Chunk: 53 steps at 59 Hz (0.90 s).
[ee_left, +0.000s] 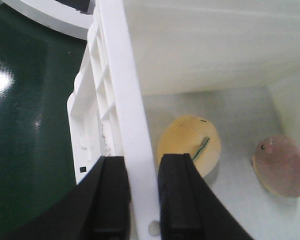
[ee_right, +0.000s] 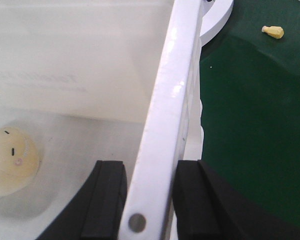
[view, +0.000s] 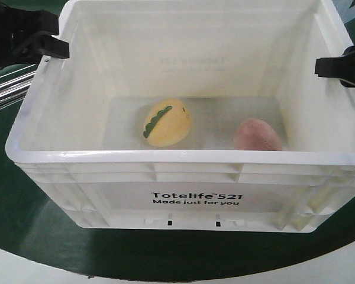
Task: Place moving items into box and shelve
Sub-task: 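Lift the crate by its rims with both grippers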
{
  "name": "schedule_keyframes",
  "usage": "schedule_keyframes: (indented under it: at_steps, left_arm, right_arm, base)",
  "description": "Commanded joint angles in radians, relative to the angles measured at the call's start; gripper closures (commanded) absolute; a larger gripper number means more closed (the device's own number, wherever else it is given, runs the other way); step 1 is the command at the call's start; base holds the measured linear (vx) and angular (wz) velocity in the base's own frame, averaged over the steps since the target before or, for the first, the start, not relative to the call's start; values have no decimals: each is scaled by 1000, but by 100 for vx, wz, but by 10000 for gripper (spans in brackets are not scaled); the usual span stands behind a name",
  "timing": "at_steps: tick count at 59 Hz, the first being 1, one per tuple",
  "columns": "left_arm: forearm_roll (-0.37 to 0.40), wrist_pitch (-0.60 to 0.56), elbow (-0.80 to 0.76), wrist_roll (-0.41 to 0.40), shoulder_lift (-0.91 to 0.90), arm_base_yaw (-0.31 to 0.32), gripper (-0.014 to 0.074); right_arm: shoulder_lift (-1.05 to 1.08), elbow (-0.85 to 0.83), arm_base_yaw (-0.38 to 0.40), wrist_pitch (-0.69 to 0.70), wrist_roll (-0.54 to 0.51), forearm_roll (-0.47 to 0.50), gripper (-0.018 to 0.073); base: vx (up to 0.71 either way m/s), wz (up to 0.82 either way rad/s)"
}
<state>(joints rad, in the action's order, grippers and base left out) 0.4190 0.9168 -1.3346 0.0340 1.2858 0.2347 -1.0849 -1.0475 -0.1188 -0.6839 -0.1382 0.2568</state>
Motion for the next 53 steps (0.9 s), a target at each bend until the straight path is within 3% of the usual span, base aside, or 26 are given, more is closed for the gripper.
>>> schedule_keyframes:
  at_steps: [1, 53]
  left_arm:
    - [84, -109, -47, 12, -46, 9, 603]
    - [84, -112, -47, 12, -46, 9, 603]
  right_arm:
    - [26, -46, 2, 143, 0, 45, 565]
    - [26, -46, 2, 143, 0, 45, 565]
  base:
    - [0, 0]
    - [0, 0]
